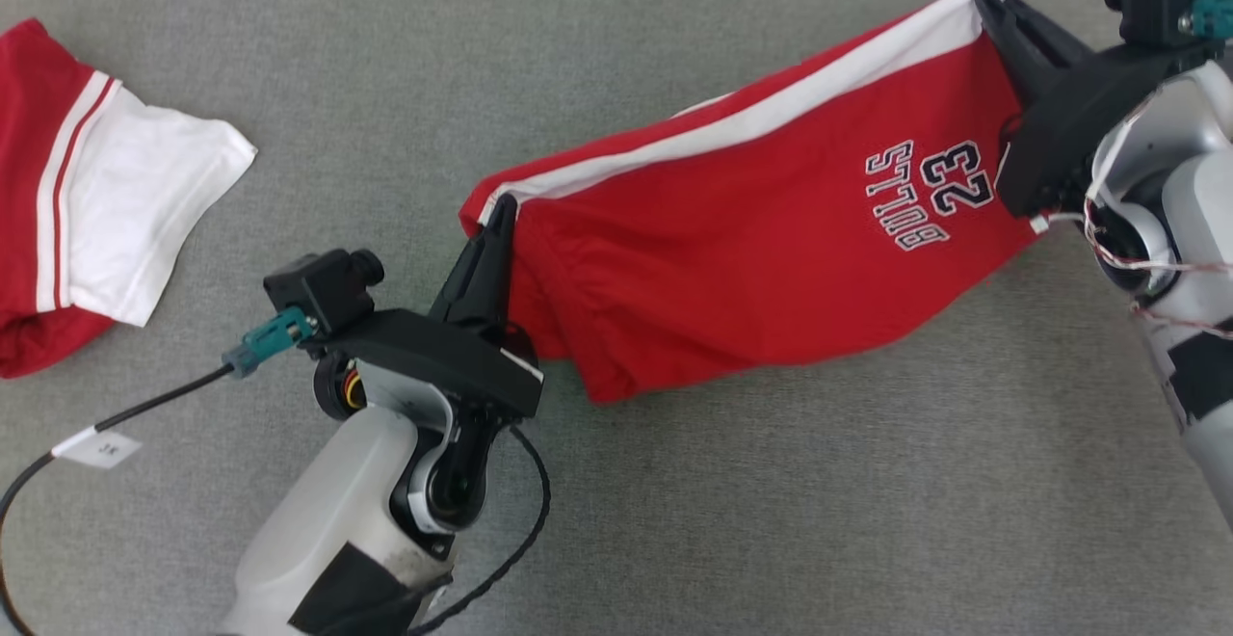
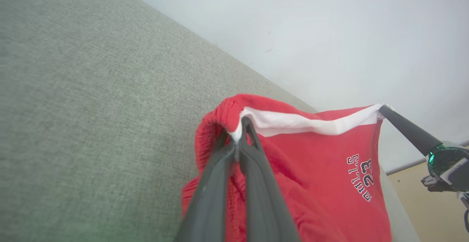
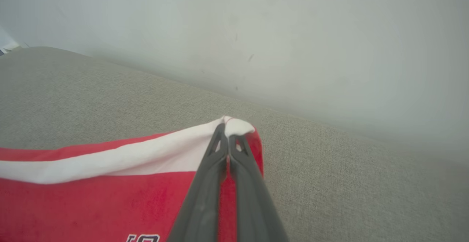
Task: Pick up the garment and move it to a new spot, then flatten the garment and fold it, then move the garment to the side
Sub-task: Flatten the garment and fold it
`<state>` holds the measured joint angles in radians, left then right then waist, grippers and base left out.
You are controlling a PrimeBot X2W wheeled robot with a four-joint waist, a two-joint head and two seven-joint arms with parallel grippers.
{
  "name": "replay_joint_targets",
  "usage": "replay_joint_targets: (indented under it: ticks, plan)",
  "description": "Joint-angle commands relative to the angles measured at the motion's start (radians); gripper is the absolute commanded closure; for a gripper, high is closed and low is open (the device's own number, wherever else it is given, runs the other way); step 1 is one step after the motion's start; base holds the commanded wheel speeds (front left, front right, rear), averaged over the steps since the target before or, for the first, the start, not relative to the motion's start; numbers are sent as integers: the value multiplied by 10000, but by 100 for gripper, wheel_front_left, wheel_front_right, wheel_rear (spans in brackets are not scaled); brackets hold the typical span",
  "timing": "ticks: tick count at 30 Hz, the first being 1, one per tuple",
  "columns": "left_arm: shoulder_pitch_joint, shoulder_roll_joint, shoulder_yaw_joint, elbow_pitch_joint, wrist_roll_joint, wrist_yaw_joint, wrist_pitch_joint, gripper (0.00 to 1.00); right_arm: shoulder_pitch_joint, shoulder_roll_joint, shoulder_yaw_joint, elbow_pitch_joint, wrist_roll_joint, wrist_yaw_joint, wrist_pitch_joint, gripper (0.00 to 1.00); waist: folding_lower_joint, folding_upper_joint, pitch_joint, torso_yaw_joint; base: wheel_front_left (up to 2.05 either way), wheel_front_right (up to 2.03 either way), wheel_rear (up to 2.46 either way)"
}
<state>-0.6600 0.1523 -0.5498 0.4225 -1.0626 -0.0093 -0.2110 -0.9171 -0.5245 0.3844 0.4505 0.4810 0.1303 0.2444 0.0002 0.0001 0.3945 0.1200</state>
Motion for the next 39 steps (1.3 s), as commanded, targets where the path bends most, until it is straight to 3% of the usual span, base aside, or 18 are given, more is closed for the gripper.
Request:
replay_joint_targets:
  ticks: [1,4,5,6,7,8,9,10,16,26,30,35,39]
  plan:
    - [-257,-90,20,184,86,65,-81,100,-296,108,116,326,-124,12,-133,100,-2,-1,246,187,0,0,0]
    - [-417,-179,15,383,158,82,-101,100,-540,193,219,694,-175,12,-250,100,-2,-1,328,239,0,0,0]
    - [-512,-212,-10,454,213,87,-117,87,-655,220,265,858,-218,12,-303,100,-2,-1,362,271,0,0,0]
    - [-587,-251,-25,528,229,59,-152,56,-782,248,309,1014,-217,12,-366,100,-2,-1,394,295,0,0,0]
    - [-666,-259,-49,598,320,39,-188,9,-888,278,341,1168,-210,12,-426,100,-2,-1,417,315,0,0,0]
    - [-728,-278,-59,675,371,31,-200,0,-988,302,399,1323,-230,12,-468,100,-2,-1,434,331,0,0,0]
    - [-779,-310,-69,746,418,13,-237,0,-1081,341,454,1469,-240,12,-522,56,-2,-1,445,342,0,0,0]
    - [-829,-330,-60,811,488,12,-277,0,-1189,381,481,1598,-213,12,-568,0,-2,-1,448,350,0,0,0]
    - [-643,-106,-37,1025,1157,2,-485,0,-1528,434,720,2260,134,12,-601,0,-2,-1,80,287,0,0,0]
    - [1042,612,-212,160,2068,275,-538,0,-841,6,629,2501,990,12,1280,0,-2,-1,-987,128,0,0,0]
    - [1716,973,-98,-581,2819,825,-541,0,-514,-40,380,2548,1252,12,2069,0,-2,-1,-1327,144,0,0,0]
    - [2798,1226,278,-2187,4645,1721,-543,0,-202,203,-193,2750,1054,12,2876,0,-2,-1,-1568,320,0,0,0]
    - [3801,1032,707,-3299,5874,1912,-545,0,-55,302,-769,3023,645,12,3186,0,-2,-1,-1485,569,0,0,0]
